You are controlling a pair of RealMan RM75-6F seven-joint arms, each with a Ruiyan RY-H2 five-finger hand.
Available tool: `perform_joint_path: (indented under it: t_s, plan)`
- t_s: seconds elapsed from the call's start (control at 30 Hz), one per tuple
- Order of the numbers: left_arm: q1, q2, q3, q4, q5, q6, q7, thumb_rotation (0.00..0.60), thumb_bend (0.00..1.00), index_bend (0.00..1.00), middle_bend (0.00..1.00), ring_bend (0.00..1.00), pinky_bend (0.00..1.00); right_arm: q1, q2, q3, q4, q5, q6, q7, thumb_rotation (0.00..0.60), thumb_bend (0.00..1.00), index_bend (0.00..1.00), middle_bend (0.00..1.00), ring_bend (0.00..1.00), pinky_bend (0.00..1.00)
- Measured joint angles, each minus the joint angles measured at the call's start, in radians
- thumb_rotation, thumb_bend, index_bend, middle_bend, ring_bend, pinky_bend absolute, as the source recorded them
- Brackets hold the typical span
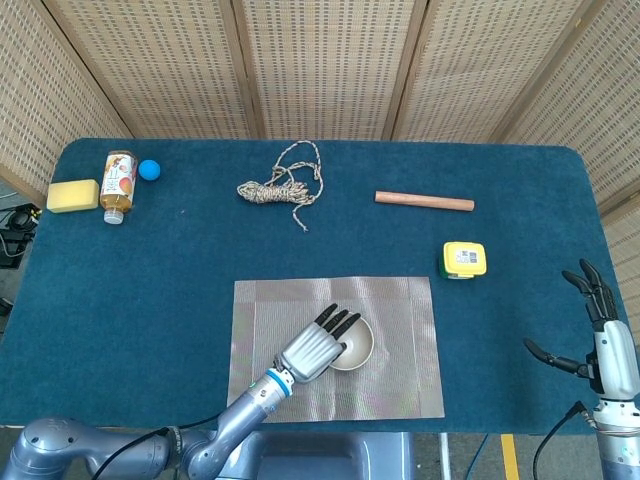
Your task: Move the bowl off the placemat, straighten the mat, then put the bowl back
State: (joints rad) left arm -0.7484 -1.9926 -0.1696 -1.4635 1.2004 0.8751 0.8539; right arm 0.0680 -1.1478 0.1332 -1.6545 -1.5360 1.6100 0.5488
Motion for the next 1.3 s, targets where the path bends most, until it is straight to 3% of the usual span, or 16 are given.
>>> perform_joint_path:
  t_s: [0.1,0.27,0.57,0.8,1.1,1.3]
  plan:
    - [-0.003,0.004,0.006,-0.005,-0.019,0.010,0.025,0.600,0.16,0.21,0.00,0.00,0.00,-0.001,0.003,0.001,-0.002,0.000,0.001,0.006,0.600,0.24,0.16,0.00,0.00,0.00]
    - [0.004,0.035,0.019,-0.049,-0.031,0.046,0.030,0.600,0.14,0.06,0.00,0.00,0.00,-0.003,0.001,-0.004,-0.004,-0.011,0.004,-0.003,0.600,0.24,0.16,0.00,0.00,0.00]
    - [0.071,0.169,0.054,-0.170,0.001,0.169,-0.021,0.600,0.14,0.02,0.00,0.00,0.00,-0.004,-0.009,-0.011,-0.002,-0.029,0.011,-0.037,0.600,0.23,0.16,0.00,0.00,0.00]
    - [0.196,0.354,0.112,-0.245,0.083,0.334,-0.174,0.600,0.13,0.02,0.00,0.00,0.00,-0.001,-0.019,-0.020,0.000,-0.040,0.006,-0.079,0.600,0.24,0.15,0.00,0.00,0.00]
    - [0.392,0.602,0.193,-0.234,0.195,0.578,-0.440,0.600,0.12,0.01,0.00,0.00,0.00,0.014,-0.018,-0.044,0.004,-0.044,-0.052,-0.171,0.600,0.23,0.12,0.00,0.00,0.00]
    - [0.489,0.654,0.229,-0.189,0.254,0.692,-0.507,0.600,0.11,0.00,0.00,0.00,0.00,0.023,-0.013,-0.058,0.016,-0.048,-0.081,-0.248,0.600,0.21,0.05,0.00,0.00,0.00]
